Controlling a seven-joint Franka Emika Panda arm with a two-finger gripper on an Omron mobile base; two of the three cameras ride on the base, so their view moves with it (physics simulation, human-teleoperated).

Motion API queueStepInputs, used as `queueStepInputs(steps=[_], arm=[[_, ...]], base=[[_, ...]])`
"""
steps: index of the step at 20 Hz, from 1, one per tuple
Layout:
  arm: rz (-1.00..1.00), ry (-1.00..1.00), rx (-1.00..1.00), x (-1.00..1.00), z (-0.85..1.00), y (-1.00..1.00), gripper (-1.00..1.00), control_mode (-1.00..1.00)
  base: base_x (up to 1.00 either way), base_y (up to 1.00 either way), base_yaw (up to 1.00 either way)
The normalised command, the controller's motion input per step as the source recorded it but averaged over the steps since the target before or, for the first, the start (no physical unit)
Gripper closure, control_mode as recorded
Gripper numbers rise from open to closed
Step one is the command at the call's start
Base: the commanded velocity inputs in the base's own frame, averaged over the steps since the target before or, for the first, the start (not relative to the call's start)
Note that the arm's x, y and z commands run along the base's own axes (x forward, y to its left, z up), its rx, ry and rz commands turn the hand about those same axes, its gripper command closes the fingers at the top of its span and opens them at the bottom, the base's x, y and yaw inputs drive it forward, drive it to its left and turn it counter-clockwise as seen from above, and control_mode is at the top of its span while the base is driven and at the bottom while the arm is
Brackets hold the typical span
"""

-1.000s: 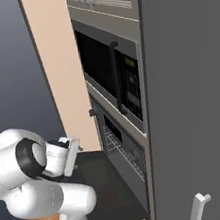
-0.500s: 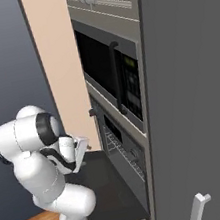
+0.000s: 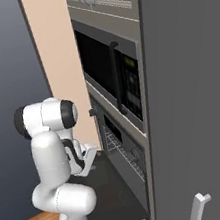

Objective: Take the baked cake out of the oven and place it on the plate for cooling. Then close the oven door.

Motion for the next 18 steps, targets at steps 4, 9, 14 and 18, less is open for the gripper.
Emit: queueStepInputs(steps=[4, 9, 14, 18], arm=[[-0.14, -0.04, -0.01, 0.42, -0.4, -0.23, -1.0, -1.0], [-0.14, -0.02, -0.01, 0.49, -0.39, -0.25, -1.0, -1.0], [-0.12, 0.0, -0.01, 0.61, -0.29, -0.32, -1.0, -1.0], [-0.07, 0.0, -0.01, 0.58, -0.38, -0.33, -1.0, -1.0]], base=[[0.0, 0.0, 0.0], [0.0, 0.0, 0.0], [0.0, 0.0, 0.0], [0.0, 0.0, 0.0]])
